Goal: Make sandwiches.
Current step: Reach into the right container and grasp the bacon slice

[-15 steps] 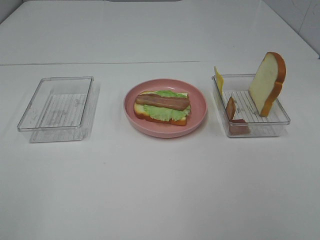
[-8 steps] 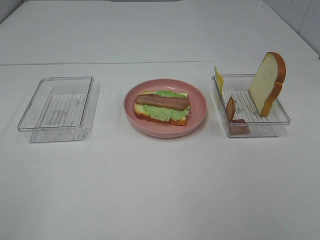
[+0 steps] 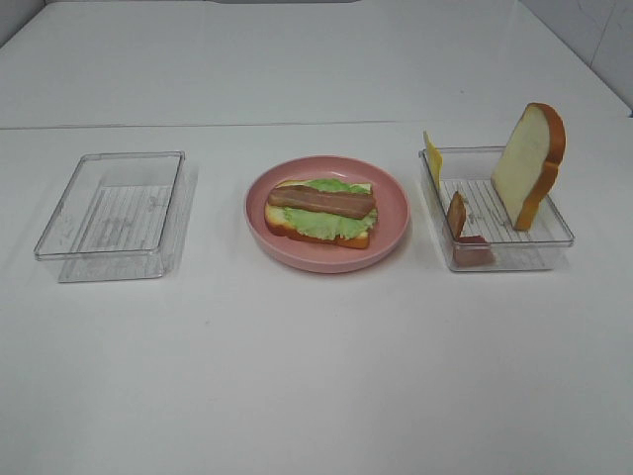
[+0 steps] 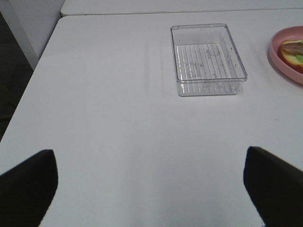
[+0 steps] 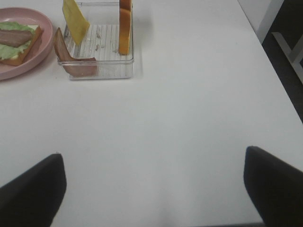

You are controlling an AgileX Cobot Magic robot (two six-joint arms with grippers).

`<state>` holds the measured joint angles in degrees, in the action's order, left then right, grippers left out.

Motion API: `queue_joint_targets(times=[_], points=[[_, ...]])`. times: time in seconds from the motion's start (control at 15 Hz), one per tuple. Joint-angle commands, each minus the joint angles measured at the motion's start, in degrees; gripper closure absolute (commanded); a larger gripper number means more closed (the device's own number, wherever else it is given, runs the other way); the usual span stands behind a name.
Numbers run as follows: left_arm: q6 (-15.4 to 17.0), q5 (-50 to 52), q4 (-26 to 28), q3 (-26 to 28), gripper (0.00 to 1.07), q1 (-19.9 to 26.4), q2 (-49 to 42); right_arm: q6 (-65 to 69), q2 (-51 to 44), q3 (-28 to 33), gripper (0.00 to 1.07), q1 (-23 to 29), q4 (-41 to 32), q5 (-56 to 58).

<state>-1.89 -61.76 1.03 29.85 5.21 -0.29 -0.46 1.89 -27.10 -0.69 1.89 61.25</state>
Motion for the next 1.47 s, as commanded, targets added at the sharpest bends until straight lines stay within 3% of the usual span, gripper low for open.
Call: queue_joint_targets(times=[0.07,0.33,0.4,0.6,0.73,0.87,0.93,1.07,1.27,1.47], points=[[-0.1,0.3,0.2,-0.1,0.07,0.2,-0.9,0.5,3.6,-1.1,0.09,-0.3,0.2,-5.0],[-0.1,0.3,0.2,-0.1,0.07,0.2,-0.9,0.5,15.4,-1.1,0.09,-0.3,-1.0,-16.1],[-0.1,0.3,0.2,-0.1,0.07,0.2,-0.9,0.5,23.0,-1.2,0.09,-0.3,-2.9,-21.5],[-0.1,0.3,0.2,-0.1,0.07,0.2,-0.9,0.5,32.1,-2.5,0.09,-0.3,-4.1,-22.9],[-0.1,0.3,0.2,-0.1,0.07,0.2,-0.9,-0.2,44.6,-7.4,0.09,-0.3,-4.1,-22.9],[-0.1,0.3,0.2,-0.1,0.07,0.2,-0.9,-1.0,51.3,-11.2,0.09,-0.3,-4.1,-22.8],[-0.1,0.3,0.2,-0.1,0.07,0.2,-0.9,-1.1,58.8,-15.9,0.09,-0.3,-4.1,-22.5],[-0.1,0.3,0.2,-0.1,0.07,0.2,-0.9,-2.9,64.0,-19.8,0.09,-0.2,-4.4,-20.6],[-0.1,0.3,0.2,-0.1,0.07,0.2,-0.9,-4.8,72.5,-31.6,0.09,-0.2,-6.2,-14.6],[-0.1,0.3,0.2,-0.1,0.07,0.2,-0.9,-5.6,76.7,-39.8,0.09,-0.2,-9.1,-8.1]])
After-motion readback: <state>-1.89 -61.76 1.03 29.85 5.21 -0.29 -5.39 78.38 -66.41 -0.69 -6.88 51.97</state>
